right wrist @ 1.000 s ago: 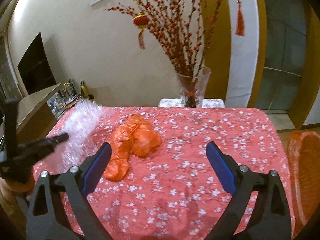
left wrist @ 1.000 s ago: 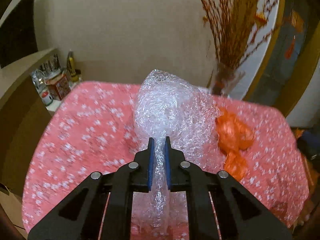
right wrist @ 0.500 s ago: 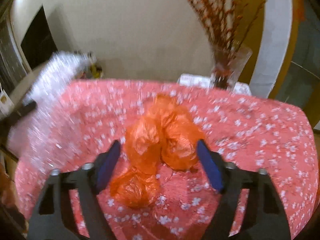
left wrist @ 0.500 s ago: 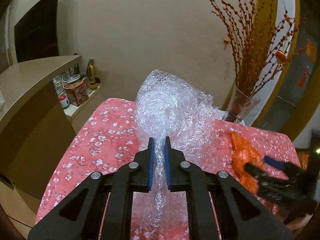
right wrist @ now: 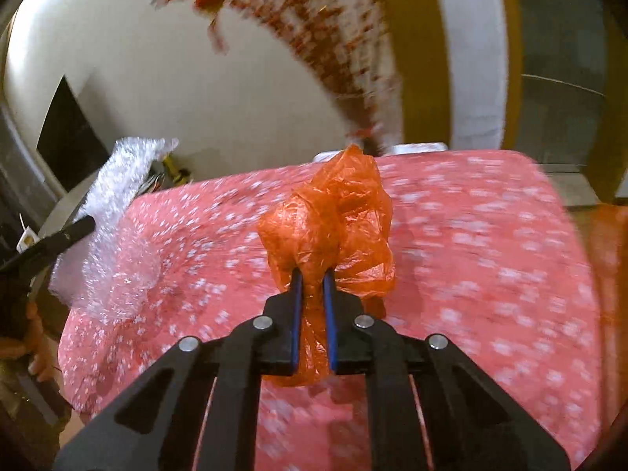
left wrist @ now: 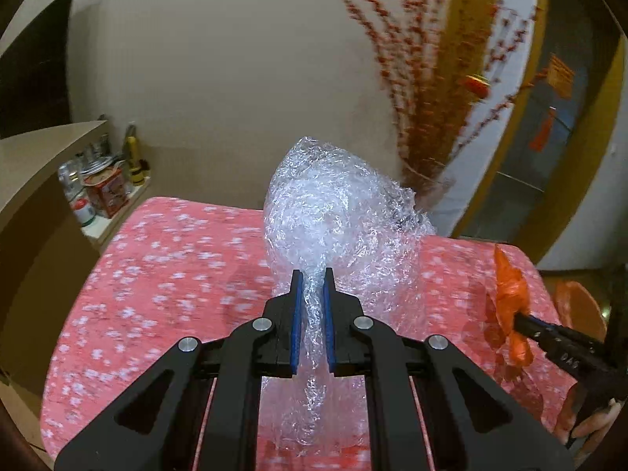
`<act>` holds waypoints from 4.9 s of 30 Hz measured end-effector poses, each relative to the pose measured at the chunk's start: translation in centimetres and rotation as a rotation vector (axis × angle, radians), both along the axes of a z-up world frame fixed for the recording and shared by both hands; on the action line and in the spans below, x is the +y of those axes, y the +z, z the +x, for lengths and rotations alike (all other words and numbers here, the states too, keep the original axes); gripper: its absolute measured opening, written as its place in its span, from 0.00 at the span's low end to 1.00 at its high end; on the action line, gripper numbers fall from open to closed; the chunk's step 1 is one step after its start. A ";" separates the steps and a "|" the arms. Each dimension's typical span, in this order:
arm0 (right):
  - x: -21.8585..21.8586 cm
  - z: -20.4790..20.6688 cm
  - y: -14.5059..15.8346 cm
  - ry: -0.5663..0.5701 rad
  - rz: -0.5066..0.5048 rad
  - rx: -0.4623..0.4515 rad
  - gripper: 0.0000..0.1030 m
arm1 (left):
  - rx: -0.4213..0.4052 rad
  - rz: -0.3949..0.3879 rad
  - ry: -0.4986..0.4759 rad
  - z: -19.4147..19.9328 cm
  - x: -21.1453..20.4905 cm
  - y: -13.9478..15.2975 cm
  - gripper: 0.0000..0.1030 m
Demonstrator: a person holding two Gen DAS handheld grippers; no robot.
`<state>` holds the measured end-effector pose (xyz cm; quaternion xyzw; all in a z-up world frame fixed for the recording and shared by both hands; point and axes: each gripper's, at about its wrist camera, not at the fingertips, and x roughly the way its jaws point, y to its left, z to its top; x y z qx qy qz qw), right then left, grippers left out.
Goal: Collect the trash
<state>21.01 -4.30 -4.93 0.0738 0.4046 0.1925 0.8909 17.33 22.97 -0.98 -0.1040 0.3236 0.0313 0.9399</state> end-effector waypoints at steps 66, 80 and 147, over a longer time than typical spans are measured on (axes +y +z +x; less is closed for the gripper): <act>-32.9 -12.0 3.2 -0.683 -0.032 -0.213 0.57 | 0.086 -0.078 -0.670 3.7 -40.4 -3.7 0.34; -25.8 -17.5 6.2 -0.714 -0.178 -0.289 0.96 | -0.081 0.046 -0.549 -3.3 -31.7 0.7 0.72; -15.6 -27.7 6.8 -0.720 -0.283 -0.417 0.96 | -0.288 0.175 -0.241 -17.8 -22.8 1.4 0.93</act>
